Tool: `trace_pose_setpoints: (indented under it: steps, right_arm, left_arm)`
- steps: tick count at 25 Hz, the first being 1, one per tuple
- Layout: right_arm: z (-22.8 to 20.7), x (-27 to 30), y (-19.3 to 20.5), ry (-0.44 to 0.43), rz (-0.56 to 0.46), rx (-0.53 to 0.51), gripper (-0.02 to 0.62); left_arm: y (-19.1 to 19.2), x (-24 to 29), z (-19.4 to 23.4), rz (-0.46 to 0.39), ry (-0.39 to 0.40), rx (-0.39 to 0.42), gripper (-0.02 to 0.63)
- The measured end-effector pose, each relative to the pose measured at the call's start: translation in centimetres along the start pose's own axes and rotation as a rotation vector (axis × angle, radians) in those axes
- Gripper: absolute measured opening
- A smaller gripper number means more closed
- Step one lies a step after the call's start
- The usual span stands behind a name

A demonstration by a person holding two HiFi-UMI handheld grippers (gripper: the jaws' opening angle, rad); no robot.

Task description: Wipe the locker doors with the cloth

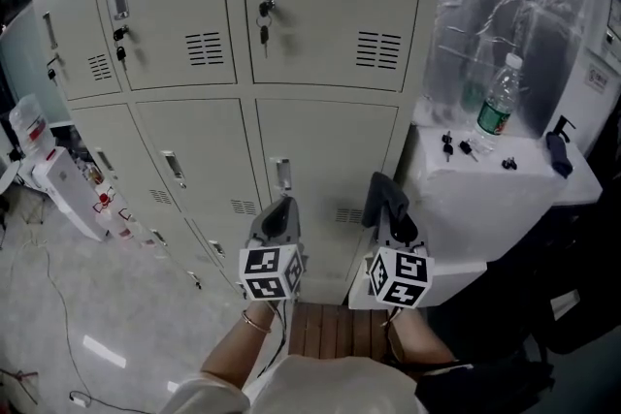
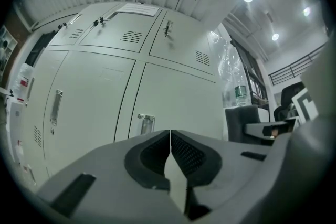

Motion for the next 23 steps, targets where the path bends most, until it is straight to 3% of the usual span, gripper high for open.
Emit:
trace_pose_setpoints:
  steps: [23]
  right_arm:
    - [1.00,-0.53,0.54,0.026,0.031,0.001,0.060]
  left_arm:
    - [0.65,-0.46,0.95,0.035,0.009,-0.020,0.011]
Point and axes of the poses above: the fingertips, and each gripper's own axes: x forward along the fingers, z to its left, y out of its underside, the point moved 6 cm from there along -x, backward along the fingers, and after that the axes turned 2 degrees about x, right-handed, at the moved point
